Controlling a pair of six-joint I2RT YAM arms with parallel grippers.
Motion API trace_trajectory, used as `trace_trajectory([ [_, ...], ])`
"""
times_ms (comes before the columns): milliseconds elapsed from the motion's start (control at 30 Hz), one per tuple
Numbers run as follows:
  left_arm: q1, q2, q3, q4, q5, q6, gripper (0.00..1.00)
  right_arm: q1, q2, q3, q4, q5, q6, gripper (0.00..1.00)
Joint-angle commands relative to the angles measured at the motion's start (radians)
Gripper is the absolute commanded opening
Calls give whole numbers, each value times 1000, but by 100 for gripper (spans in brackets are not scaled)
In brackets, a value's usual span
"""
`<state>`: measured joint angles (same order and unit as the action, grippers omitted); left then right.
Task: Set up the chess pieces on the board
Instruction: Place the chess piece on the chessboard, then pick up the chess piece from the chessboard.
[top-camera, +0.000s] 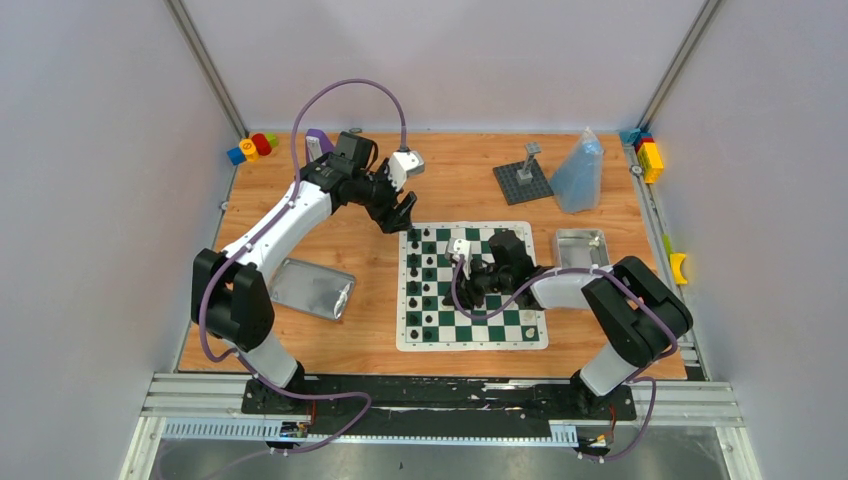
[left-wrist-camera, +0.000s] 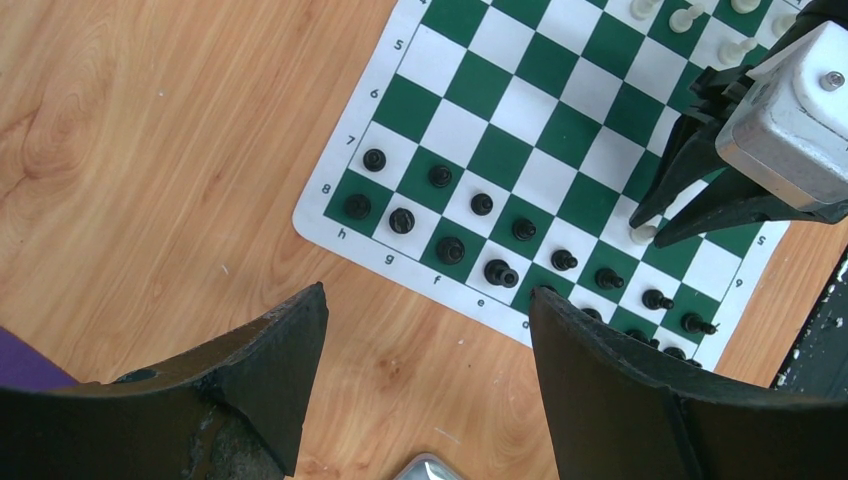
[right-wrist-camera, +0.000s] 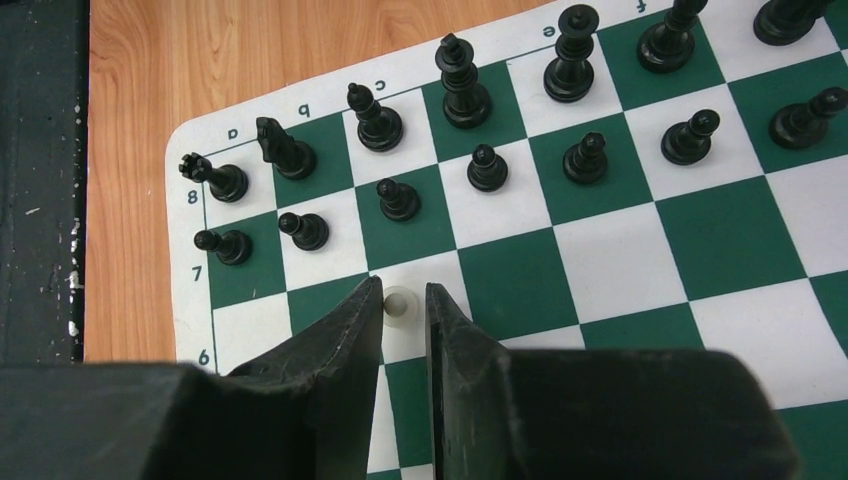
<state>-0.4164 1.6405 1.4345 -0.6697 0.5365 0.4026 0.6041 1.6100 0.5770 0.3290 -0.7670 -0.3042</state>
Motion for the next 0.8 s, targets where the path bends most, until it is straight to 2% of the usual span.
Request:
trace_trajectory([
  [0,6,1,10,13,8,16,81,6,-3,31,2,-6,-9,23],
  [200,6,7,16,10,8,17,81,20,5,38,-9,-12,-20,20],
  [367,6,7,16,8,8,19,81,28,5,41,-24,-12,-29,12],
  [767,7,5,13,4,1,22,81,31,-33,77,-100,-1,-39,2],
])
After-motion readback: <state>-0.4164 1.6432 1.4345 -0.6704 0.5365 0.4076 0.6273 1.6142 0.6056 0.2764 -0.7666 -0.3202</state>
